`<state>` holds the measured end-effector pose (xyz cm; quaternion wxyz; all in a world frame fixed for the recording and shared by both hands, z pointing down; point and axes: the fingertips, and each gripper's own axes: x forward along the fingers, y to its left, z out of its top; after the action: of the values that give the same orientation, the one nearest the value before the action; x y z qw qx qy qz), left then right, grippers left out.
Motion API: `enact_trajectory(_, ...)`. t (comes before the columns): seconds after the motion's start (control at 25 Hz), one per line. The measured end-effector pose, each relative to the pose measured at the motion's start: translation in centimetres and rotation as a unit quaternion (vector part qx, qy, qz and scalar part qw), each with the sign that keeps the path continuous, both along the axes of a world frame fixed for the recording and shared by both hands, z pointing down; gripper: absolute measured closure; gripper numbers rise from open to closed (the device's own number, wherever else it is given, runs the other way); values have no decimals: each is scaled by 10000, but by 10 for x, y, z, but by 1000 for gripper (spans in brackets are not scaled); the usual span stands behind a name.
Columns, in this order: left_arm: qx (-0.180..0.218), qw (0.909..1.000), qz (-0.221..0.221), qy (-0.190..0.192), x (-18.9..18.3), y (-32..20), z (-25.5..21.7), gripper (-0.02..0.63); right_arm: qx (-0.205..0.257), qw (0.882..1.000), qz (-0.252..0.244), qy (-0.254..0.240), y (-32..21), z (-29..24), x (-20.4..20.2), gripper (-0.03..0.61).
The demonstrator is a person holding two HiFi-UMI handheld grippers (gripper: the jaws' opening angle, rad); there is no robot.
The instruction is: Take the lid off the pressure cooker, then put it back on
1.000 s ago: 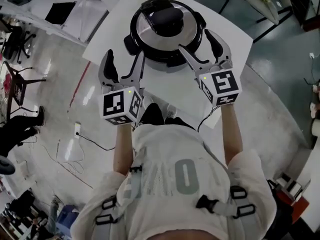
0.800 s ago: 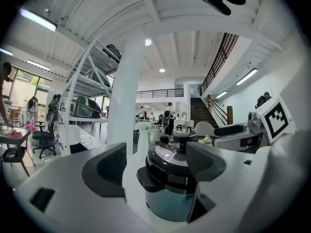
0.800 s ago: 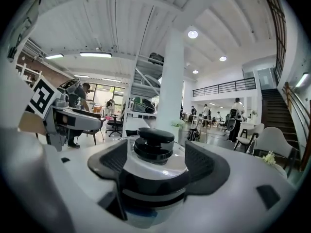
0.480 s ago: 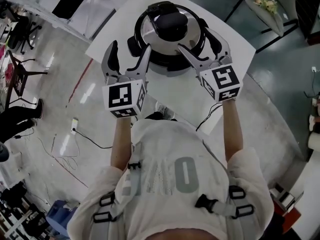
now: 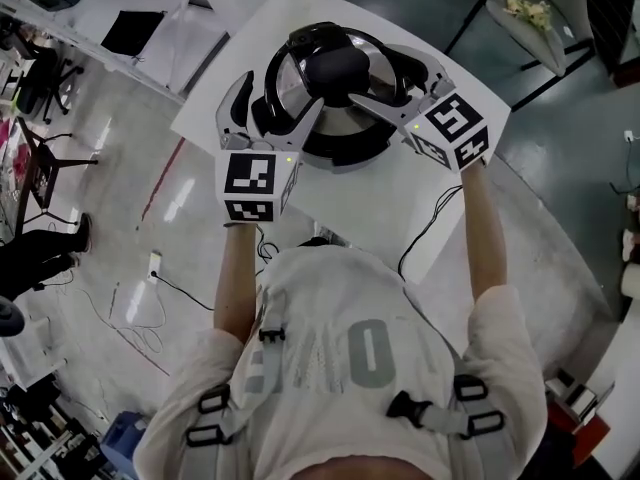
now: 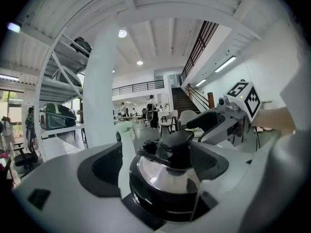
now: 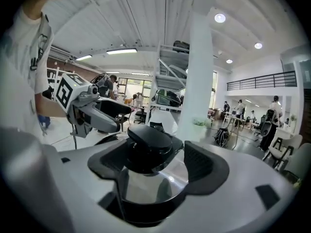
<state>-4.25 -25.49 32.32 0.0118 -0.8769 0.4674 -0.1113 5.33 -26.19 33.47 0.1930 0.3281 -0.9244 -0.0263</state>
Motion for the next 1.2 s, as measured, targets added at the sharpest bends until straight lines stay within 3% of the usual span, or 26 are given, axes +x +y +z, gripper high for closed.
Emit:
enact_trajectory(0.36, -39, 9998, 126, -161, 14, -15, 7, 198, -244, 9982, -490, 251, -14, 12, -6, 225)
enact_trajectory(0.64, -355, 9991, 210, 110, 16, -17, 15, 198, -490, 9943, -941, -65, -17, 14, -15, 242)
enact_trajectory(0.88, -405, 9987, 208, 239, 16, -17, 17, 198, -423, 9932, -1086, 69, -12, 15, -17, 284)
enact_trajectory(1.2, -656, 9966, 207, 458, 17, -19, 20, 198, -442, 9931, -1074, 130, -13, 15, -16, 293)
